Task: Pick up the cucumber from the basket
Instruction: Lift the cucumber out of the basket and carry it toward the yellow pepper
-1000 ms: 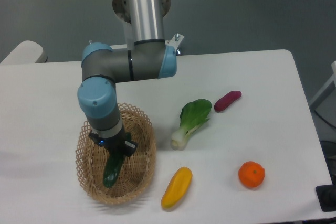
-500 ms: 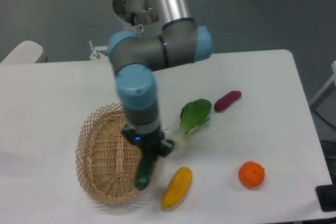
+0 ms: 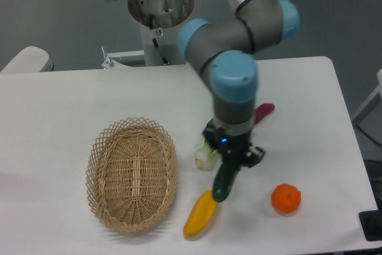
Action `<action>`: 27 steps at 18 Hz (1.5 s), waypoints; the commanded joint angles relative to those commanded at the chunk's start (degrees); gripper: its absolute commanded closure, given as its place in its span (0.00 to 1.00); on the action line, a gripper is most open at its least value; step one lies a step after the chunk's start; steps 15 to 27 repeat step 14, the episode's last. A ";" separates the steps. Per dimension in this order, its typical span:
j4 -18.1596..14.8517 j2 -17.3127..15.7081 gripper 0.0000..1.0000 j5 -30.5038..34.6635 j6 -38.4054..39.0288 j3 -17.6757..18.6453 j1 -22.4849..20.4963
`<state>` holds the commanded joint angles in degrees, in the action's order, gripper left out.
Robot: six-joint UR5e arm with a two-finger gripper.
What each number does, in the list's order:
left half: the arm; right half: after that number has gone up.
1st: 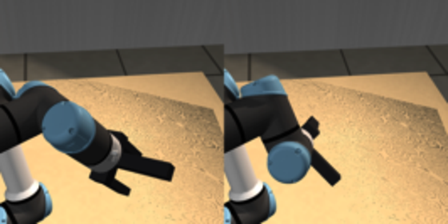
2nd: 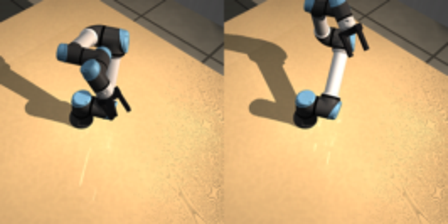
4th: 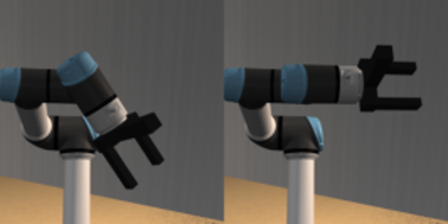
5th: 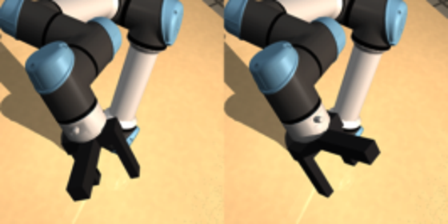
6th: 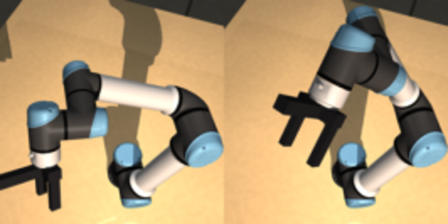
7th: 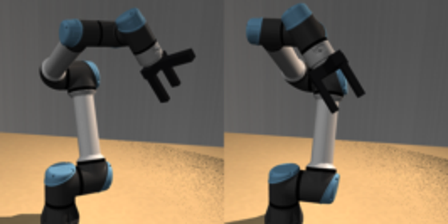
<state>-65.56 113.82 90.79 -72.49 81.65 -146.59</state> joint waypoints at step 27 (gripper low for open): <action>0.00 0.79 0.74 -0.26 -10.57 -0.17 -5.55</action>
